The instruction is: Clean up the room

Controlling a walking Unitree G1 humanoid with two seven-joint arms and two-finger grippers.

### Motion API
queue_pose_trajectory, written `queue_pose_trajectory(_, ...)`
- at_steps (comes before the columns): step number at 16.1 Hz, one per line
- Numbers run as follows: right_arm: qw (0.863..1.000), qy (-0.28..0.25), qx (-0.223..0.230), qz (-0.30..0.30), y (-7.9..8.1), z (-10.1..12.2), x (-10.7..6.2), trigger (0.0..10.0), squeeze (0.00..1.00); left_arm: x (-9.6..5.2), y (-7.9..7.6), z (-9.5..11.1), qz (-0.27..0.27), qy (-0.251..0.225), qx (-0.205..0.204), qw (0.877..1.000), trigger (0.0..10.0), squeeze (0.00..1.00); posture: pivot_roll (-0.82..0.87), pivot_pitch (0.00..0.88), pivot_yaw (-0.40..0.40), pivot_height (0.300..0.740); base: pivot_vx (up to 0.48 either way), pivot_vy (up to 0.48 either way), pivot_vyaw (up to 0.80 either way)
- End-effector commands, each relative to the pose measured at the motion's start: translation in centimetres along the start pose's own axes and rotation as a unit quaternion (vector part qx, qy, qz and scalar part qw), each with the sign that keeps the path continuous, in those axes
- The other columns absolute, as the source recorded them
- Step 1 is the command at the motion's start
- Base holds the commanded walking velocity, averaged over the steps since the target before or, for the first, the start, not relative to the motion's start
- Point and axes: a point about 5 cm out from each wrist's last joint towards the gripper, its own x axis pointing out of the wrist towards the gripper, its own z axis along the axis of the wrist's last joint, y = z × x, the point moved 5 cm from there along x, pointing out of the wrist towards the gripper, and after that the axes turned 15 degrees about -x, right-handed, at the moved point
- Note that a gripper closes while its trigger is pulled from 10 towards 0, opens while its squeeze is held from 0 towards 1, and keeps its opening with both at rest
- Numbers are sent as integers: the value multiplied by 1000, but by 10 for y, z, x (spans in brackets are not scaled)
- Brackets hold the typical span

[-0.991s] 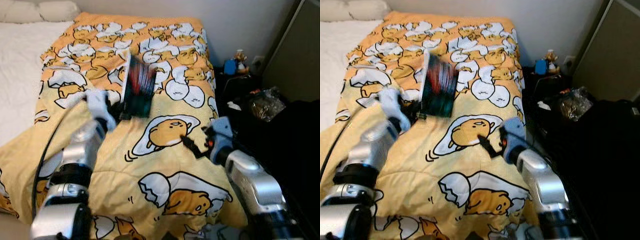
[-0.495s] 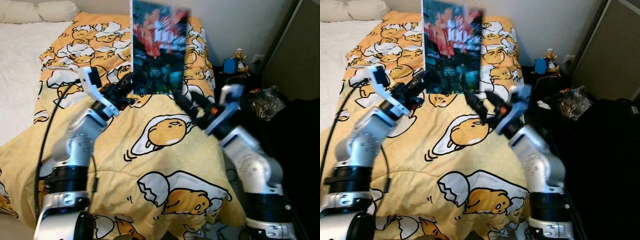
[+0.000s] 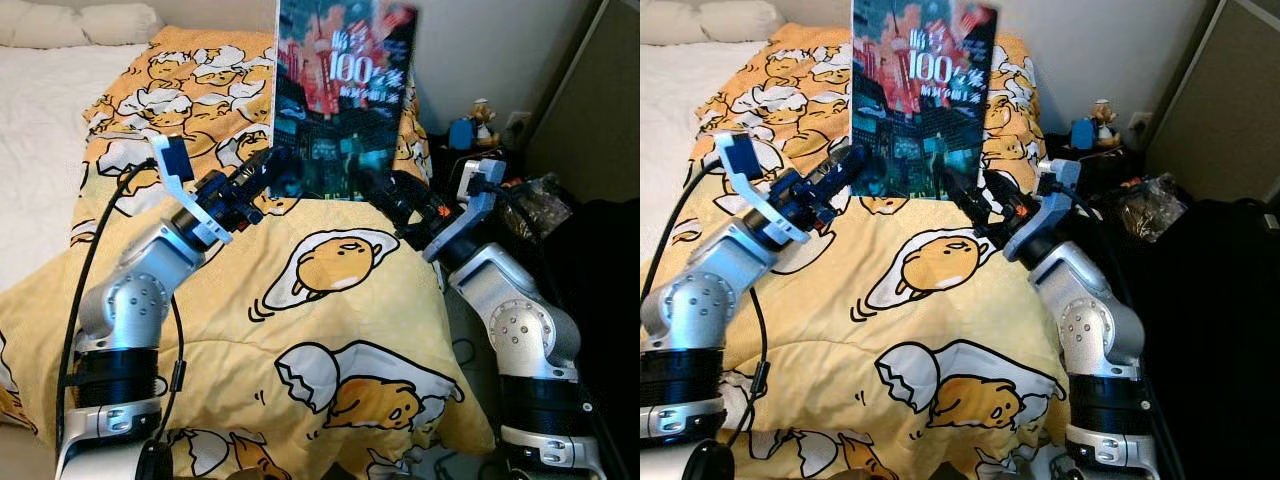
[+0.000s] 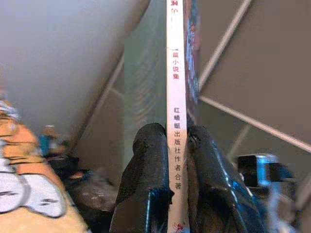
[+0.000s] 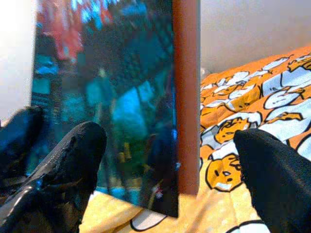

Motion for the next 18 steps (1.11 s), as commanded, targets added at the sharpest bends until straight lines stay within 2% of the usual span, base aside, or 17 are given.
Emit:
queue_pose_trajectory(1,1000,0,2,1,-1,3,1,10000,1000,1,-17,6,-43,-5,-1,999,0,0,-99,0,51,740,0,0,0)
queue_pose_trajectory(2,1000,-2,11,0,-4,3,1,10000,1000,-1,-28,6,-76,-3,-29,997,0,0,-98,0,50,740,0,0,0)
queue_pose_trajectory(4,999,-9,31,-4,-9,5,1,10000,1000,-3,-36,10,-98,-6,-49,994,0,0,-94,0,49,740,0,0,0)
queue_pose_trajectory(5,998,-13,56,2,-10,5,1,10000,1000,-5,-39,16,-106,-22,-60,992,0,0,-92,0,48,740,0,0,0)
queue_pose_trajectory(6,996,-19,88,13,-6,5,0,10000,0,-5,-35,24,-95,-45,-64,992,0,0,-90,0,46,740,0,0,0)
queue_pose_trajectory(7,993,-24,113,19,-4,4,-2,10000,0,-3,-22,31,-55,-71,-53,995,0,0,-90,0,46,740,0,0,0)
queue_pose_trajectory(8,990,-32,137,21,0,3,-4,10000,0,2,-1,37,13,-101,-28,994,0,0,-85,0,43,740,0,0,0)
queue_pose_trajectory(9,988,-36,151,24,2,3,-4,10000,0,5,5,38,34,-112,-26,993,0,0,-85,0,44,740,0,0,0)
queue_pose_trajectory(10,981,-46,186,40,11,2,-4,10000,1000,16,14,30,65,-120,-32,990,0,0,-85,0,45,740,0,0,0)
queue_pose_trajectory(11,973,-50,217,59,21,1,-2,10000,1000,29,22,20,95,-134,-53,985,0,0,-84,0,45,740,0,0,0)
queue_pose_trajectory(12,968,-50,235,70,28,-1,1,10000,1000,40,24,9,94,-135,-75,983,0,0,-83,0,46,740,0,0,0)
queue_pose_trajectory(14,964,-37,252,72,34,-7,5,10000,1000,51,28,1,92,-152,-118,977,0,0,-86,0,54,740,0,0,0)
queue_pose_trajectory(15,960,-32,268,72,37,-10,7,10000,1000,56,27,-1,85,-164,-143,972,0,0,-87,0,62,740,0,0,0)
queue_pose_trajectory(18,957,-13,282,61,39,-20,12,10000,1000,71,16,-16,54,-140,-162,975,0,0,-87,0,73,740,0,0,0)
